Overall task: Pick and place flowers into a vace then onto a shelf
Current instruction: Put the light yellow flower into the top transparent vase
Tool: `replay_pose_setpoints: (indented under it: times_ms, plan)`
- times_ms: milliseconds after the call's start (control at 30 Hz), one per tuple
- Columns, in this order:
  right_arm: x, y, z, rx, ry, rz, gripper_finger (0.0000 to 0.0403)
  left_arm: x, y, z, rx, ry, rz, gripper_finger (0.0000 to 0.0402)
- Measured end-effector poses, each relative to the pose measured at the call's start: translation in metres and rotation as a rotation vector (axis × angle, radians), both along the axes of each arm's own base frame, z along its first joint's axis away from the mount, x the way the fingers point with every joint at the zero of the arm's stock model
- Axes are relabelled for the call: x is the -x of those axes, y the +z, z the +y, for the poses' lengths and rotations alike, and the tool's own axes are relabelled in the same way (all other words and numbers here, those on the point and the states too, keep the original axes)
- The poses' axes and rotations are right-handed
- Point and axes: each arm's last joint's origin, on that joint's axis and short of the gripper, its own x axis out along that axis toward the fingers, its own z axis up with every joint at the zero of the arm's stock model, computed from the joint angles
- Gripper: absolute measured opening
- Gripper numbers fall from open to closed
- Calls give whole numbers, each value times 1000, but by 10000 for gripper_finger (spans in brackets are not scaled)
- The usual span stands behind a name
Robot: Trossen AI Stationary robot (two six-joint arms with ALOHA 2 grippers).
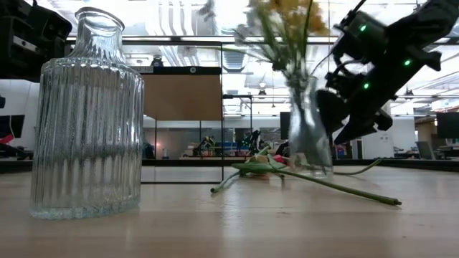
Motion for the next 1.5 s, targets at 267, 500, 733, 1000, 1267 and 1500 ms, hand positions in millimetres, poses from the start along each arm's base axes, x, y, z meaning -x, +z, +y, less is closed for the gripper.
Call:
replay_pose_setpoints:
  times_ms: [267,500,733,1000,1267,1500]
  plan:
    - [-15,-12,-12,-11,-14,92,329,0,0,0,0,0,0,0]
    - [-24,-18,-18,-21,-20,128,329,0,0,0,0,0,0,0]
    - [-26,-35,-21,-100,-1,186,329,0,0,0,0,0,0,0]
    - [-28,-43,-22,-125,-2,212,296,0,0,0,0,0,0,0]
    - [-25,-35,-21,-163,28,188,155,0,0,0,0,0,0,0]
    - [-18,-33,-20,-214,-19,227,39,0,0,0,0,0,0,0]
